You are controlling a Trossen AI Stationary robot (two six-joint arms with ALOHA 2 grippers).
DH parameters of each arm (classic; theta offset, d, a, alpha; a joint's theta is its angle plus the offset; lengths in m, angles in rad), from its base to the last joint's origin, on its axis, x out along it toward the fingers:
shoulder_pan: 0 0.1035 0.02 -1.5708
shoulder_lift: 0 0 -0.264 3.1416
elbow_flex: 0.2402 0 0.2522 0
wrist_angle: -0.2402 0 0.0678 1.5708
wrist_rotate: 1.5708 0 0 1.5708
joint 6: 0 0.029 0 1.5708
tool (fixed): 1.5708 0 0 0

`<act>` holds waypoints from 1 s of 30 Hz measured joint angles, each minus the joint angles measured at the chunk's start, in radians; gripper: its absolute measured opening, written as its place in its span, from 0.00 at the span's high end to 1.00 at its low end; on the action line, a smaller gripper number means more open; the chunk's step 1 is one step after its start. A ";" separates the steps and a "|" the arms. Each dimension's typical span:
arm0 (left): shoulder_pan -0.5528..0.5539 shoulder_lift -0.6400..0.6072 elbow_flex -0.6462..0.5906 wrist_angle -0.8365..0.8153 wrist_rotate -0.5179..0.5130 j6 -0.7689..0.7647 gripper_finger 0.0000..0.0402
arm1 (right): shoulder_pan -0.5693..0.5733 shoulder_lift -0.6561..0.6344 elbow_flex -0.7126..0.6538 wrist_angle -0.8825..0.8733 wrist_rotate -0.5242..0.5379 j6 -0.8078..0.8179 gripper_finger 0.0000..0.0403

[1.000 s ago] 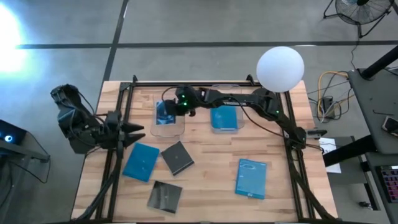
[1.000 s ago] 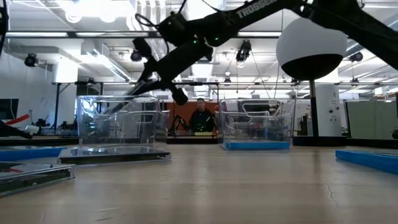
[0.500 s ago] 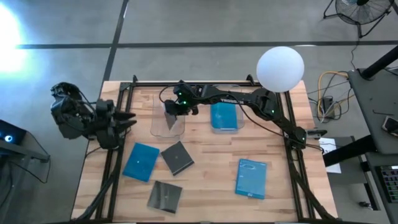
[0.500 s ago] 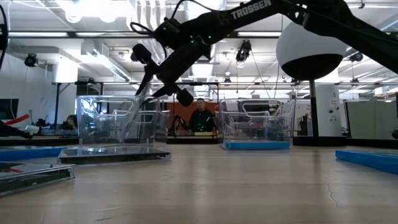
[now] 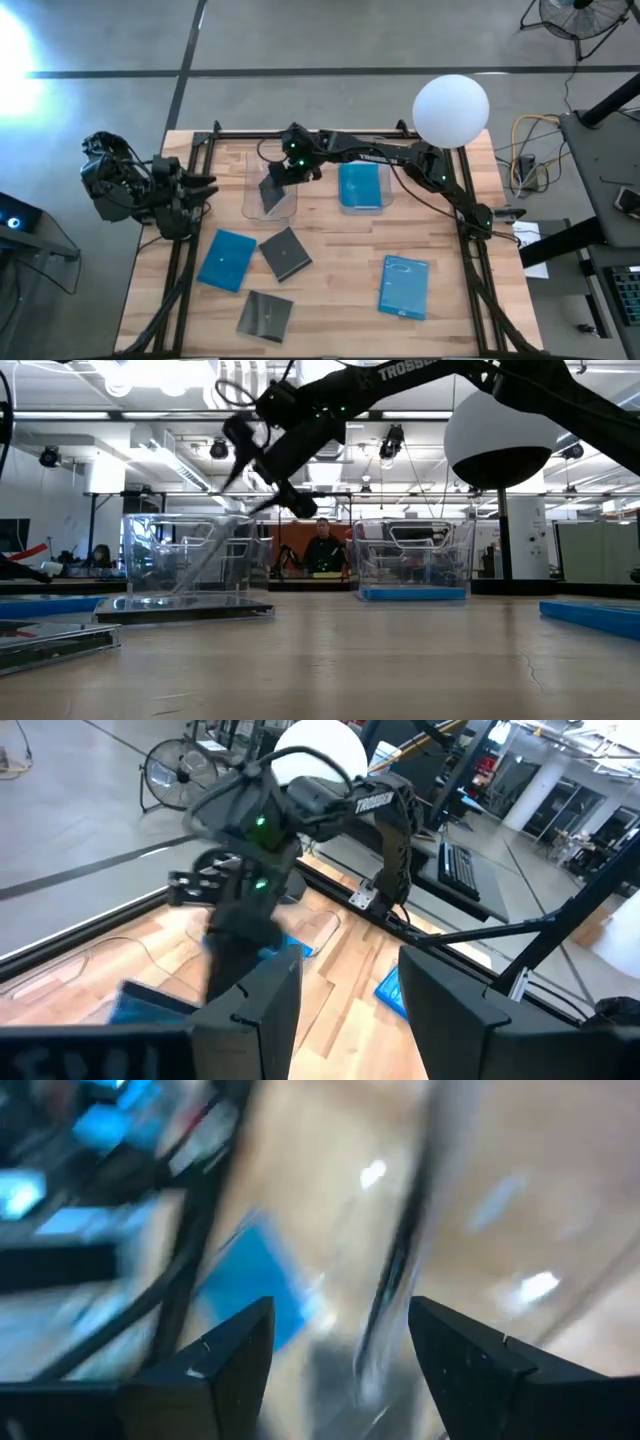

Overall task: Pick & place jewel cases by type
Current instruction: Put the bottom right CD case into the left transparent bin, then adjust the top black CD case on the table

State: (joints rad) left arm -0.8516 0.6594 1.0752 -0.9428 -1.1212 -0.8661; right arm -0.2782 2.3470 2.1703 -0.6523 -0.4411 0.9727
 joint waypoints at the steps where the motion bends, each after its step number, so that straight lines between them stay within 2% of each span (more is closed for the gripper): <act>1: 0.000 0.000 0.000 -0.002 -0.006 0.000 0.62 | 0.004 0.002 0.000 -0.004 -0.072 0.008 0.44; 3: 0.001 -0.001 0.000 -0.007 -0.025 -0.002 0.62 | 0.016 0.007 -0.003 -0.046 -0.135 0.013 0.44; 4: 0.000 -0.001 0.000 -0.010 -0.034 -0.005 0.62 | 0.024 0.010 -0.006 -0.080 -0.118 -0.002 0.44; 8: 0.001 -0.003 0.000 -0.009 -0.049 -0.033 0.62 | 0.050 -0.010 -0.006 -0.185 0.045 -0.082 0.44; 11: 0.001 0.002 0.000 -0.010 -0.049 -0.069 0.62 | 0.055 -0.060 0.004 -0.222 0.071 -0.143 0.44; 18: 0.001 0.036 -0.030 -0.008 -0.023 -0.136 0.62 | 0.105 -0.197 0.002 -0.384 0.247 -0.278 0.44; 24: 0.002 0.057 -0.090 -0.010 0.087 -0.243 0.62 | 0.205 -0.246 -0.034 -0.652 0.310 -0.308 0.44; 27: 0.012 0.069 -0.143 -0.016 0.194 -0.291 0.62 | 0.261 -0.247 -0.083 -0.668 0.296 -0.258 0.44; 30: 0.020 0.087 -0.220 -0.037 0.356 -0.290 0.62 | 0.321 -0.240 -0.147 -0.618 0.281 -0.164 0.44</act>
State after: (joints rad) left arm -0.8312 0.7463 0.8554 -0.9802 -0.7654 -1.1561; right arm 0.0426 2.1074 2.0229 -1.2702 -0.1604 0.8082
